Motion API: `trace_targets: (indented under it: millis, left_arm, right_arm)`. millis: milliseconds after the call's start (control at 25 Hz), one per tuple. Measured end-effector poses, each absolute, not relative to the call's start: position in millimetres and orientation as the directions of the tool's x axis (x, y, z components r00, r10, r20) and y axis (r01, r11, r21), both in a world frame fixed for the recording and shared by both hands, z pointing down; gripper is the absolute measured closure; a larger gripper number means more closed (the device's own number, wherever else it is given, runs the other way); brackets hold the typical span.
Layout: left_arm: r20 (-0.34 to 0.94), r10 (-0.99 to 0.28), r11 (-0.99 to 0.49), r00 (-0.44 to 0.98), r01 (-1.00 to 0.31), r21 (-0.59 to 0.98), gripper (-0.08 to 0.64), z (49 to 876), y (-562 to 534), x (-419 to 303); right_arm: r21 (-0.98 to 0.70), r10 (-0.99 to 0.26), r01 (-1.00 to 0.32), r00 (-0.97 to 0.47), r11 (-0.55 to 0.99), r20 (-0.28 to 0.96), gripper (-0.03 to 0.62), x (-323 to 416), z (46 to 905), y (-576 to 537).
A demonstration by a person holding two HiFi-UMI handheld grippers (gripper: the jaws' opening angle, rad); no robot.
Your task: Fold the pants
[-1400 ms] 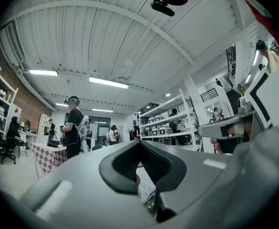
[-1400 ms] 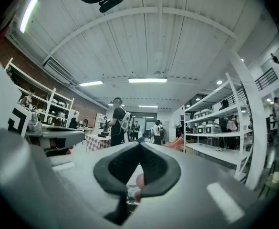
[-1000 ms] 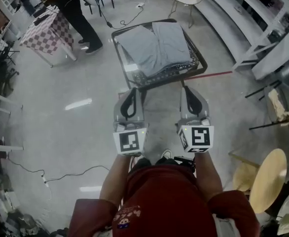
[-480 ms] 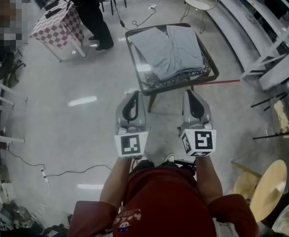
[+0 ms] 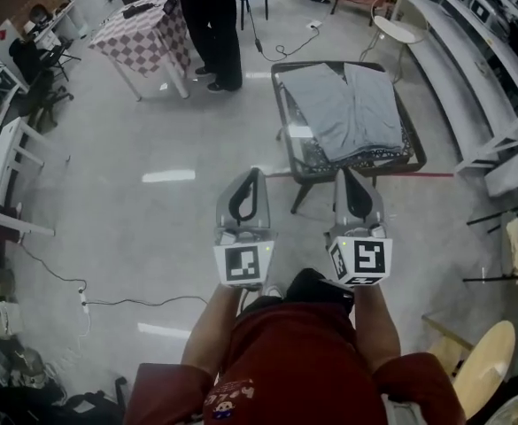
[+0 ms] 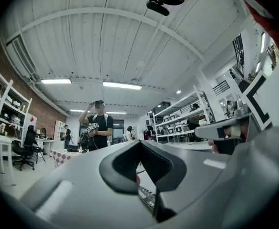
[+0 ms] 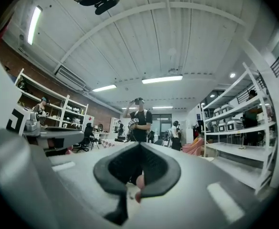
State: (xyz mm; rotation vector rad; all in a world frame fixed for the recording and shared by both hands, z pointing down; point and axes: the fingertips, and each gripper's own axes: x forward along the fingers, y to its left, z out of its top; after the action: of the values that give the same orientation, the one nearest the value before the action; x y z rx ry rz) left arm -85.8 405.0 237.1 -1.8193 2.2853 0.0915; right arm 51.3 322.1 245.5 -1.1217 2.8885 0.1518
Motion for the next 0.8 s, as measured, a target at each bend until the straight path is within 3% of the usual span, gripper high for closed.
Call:
trace_targets:
  millis: [360, 800]
  left_arm:
    - [-0.232, -0.938, 0.285, -0.258, -0.954, -0.09, 0.552, 237.4, 388.1, -137.6]
    - [-0.24, -0.946, 0.238, -0.215, -0.969, -0.067, 0.552, 230.9, 301.9, -171.7]
  right_arm:
    - [0.046, -0.622, -0.625, -0.78, 0.779, -0.07, 0.594, -8.7, 258.2, 300.3]
    - [-0.006, -0.665, -0.667, -0.742, 0.745, -0.083, 0.594, -45.6, 267.9, 219.0]
